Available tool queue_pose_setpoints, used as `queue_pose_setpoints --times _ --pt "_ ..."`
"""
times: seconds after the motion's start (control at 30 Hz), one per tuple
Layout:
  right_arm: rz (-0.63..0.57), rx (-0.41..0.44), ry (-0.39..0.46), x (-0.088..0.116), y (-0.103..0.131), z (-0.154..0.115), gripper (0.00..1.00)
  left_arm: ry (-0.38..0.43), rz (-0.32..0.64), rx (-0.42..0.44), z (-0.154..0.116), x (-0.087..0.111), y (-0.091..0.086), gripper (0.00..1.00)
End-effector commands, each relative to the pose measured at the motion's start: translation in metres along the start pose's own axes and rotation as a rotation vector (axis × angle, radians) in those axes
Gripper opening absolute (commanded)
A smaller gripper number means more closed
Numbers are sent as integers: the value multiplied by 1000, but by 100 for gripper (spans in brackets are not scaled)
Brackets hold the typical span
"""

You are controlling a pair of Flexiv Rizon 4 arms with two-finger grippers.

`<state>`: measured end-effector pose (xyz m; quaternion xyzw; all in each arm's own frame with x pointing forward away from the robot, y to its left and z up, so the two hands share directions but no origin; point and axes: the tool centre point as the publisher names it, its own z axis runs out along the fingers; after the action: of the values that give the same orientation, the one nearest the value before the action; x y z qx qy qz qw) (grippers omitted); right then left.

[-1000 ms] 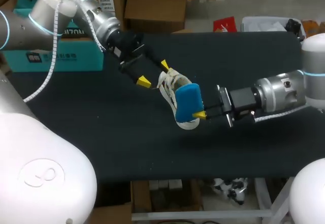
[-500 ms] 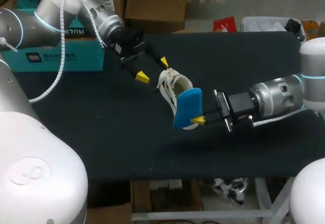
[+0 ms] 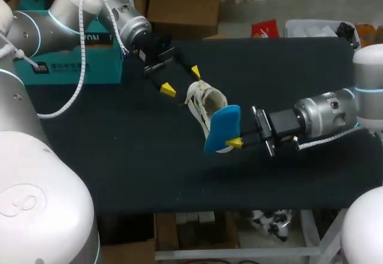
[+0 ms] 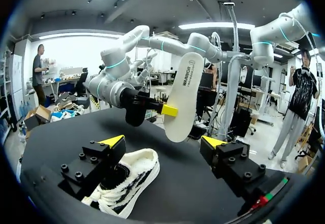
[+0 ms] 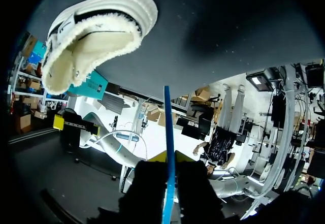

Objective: Open the shoe tongue, take the insole out of the shoe, put the insole back into the shoe, and pack the shoe into the shoebox

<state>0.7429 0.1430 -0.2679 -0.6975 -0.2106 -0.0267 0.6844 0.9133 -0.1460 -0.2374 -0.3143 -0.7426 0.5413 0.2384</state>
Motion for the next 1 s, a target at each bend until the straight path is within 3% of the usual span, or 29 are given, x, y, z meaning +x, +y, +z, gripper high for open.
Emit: queue_pose_setpoints --times 0.03,0.37,1.0 --pt "-1 13 -4 -5 0 -7 0 218 99 -13 -12 -9 5 100" --pt "6 -2 -99 -1 2 1 0 403 193 -60 1 -13 3 100" --pt "-16 -21 -113 -2 -1 4 0 428 200 -85 3 -6 1 100"
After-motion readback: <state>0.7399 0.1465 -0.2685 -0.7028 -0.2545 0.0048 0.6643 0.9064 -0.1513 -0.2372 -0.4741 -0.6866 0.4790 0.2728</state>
